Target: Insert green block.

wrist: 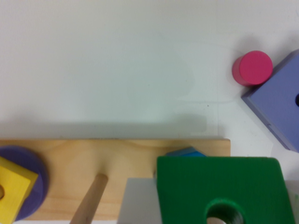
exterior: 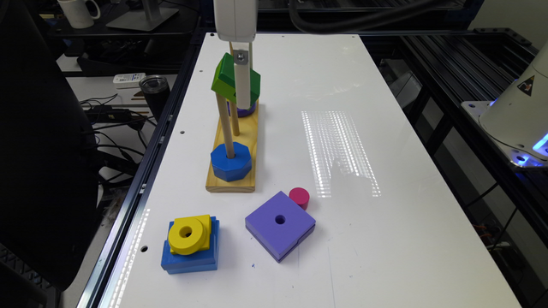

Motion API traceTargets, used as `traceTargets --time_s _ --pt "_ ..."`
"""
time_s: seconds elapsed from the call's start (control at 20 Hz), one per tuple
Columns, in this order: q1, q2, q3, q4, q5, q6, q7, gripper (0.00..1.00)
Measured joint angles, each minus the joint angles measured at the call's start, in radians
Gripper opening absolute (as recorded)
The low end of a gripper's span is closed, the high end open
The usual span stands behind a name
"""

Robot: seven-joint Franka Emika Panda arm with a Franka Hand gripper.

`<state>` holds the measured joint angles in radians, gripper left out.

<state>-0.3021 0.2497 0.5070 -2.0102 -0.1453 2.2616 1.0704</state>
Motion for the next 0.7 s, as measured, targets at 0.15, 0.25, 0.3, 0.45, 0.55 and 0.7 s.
traceTargets --time_s 0.15,0.25,0.3,0.45,0.55,0.7 --pt "-0.003 -0.018 0.0 -0.027 0.0033 0.004 0.0 0.0" --pt "-0.005 -0.039 0.001 -0.053 0.0088 0.012 -0.001 0.0" --pt "-0.005 -0.049 0.001 -0.064 0.0123 0.015 -0.001 0.0" --pt "-0.006 -0.07 0.001 -0.086 0.0201 0.024 -0.002 0.0" --pt "-0.007 -0.075 0.001 -0.092 0.0209 0.028 -0.002 0.0" --pt "-0.014 -0.076 0.001 -0.096 0.0209 0.03 -0.006 0.0"
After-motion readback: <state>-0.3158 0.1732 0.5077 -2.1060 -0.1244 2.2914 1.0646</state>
